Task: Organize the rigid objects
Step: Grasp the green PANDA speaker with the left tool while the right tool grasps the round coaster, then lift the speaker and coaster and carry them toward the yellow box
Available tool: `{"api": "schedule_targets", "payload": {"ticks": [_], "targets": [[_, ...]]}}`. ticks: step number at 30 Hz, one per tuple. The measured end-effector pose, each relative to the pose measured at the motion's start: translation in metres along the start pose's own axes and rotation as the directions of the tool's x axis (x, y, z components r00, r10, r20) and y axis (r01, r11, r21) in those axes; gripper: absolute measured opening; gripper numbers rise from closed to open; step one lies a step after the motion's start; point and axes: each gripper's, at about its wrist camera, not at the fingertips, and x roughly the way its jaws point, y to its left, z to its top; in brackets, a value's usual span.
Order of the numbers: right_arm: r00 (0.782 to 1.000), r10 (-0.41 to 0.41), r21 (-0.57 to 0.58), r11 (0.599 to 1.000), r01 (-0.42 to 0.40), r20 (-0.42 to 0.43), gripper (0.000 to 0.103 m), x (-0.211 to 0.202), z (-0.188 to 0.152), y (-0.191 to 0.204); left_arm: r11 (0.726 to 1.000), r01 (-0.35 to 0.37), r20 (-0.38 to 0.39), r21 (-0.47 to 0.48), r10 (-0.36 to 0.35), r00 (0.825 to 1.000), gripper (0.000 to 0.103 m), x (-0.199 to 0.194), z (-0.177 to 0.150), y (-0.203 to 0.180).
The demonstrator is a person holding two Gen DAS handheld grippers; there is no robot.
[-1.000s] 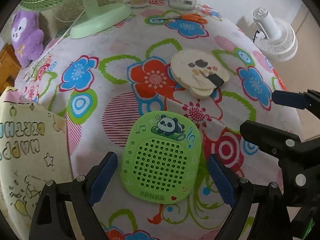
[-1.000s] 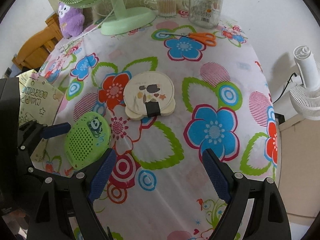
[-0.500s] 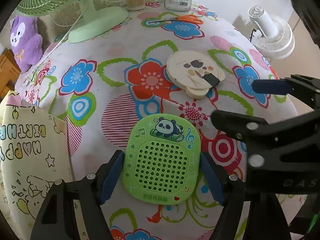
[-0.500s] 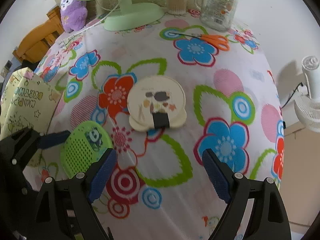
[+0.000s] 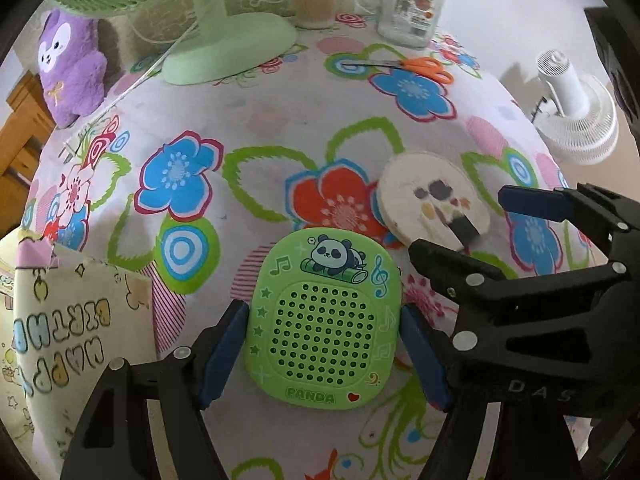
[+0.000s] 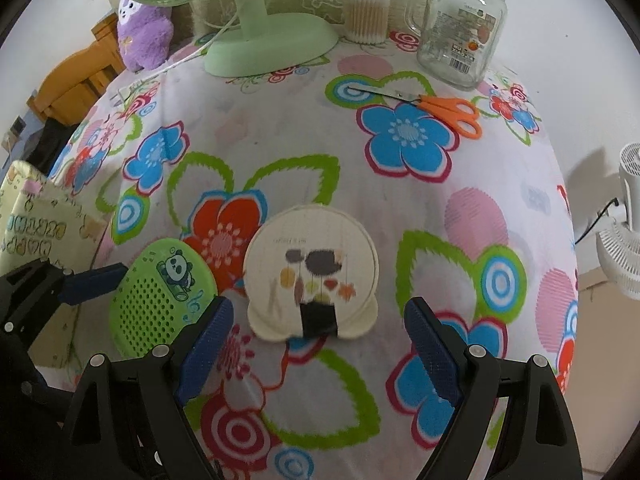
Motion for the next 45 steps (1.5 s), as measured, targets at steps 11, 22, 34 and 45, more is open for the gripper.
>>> {"api": "schedule_targets", "payload": {"ticks": [11, 22, 34, 45], "targets": [[0.999, -0.038, -0.029, 0.999, 0.038, 0.005, 0.088, 0.019, 0.016, 0.005, 0.999, -0.007, -0.014, -0.043, 0.006, 1.0, 0.078, 0.007, 0.007, 0.008], [0.999, -0.046, -0.01, 0.999, 0.046, 0.004, 0.076, 0.015, 0.014, 0.009, 0.999, -0.001, -0.022, -0.042, 0.0, 1.0, 0.078, 0.006, 0.007, 0.006], [0.998, -0.064, 0.023, 0.998, 0.064, 0.007, 0.076, 0.0, -0.002, 0.006, 1.0, 0.012, -0.01, -0.021, -0.013, 1.0, 0.078, -0.002, -0.001, -0.005], [0.997, -0.078, 0.054, 0.996, 0.077, 0.014, 0.076, -0.016, -0.026, 0.006, 1.0, 0.022, -0.004, -0.002, -0.022, 1.0, 0.078, -0.012, -0.019, -0.014]]}}
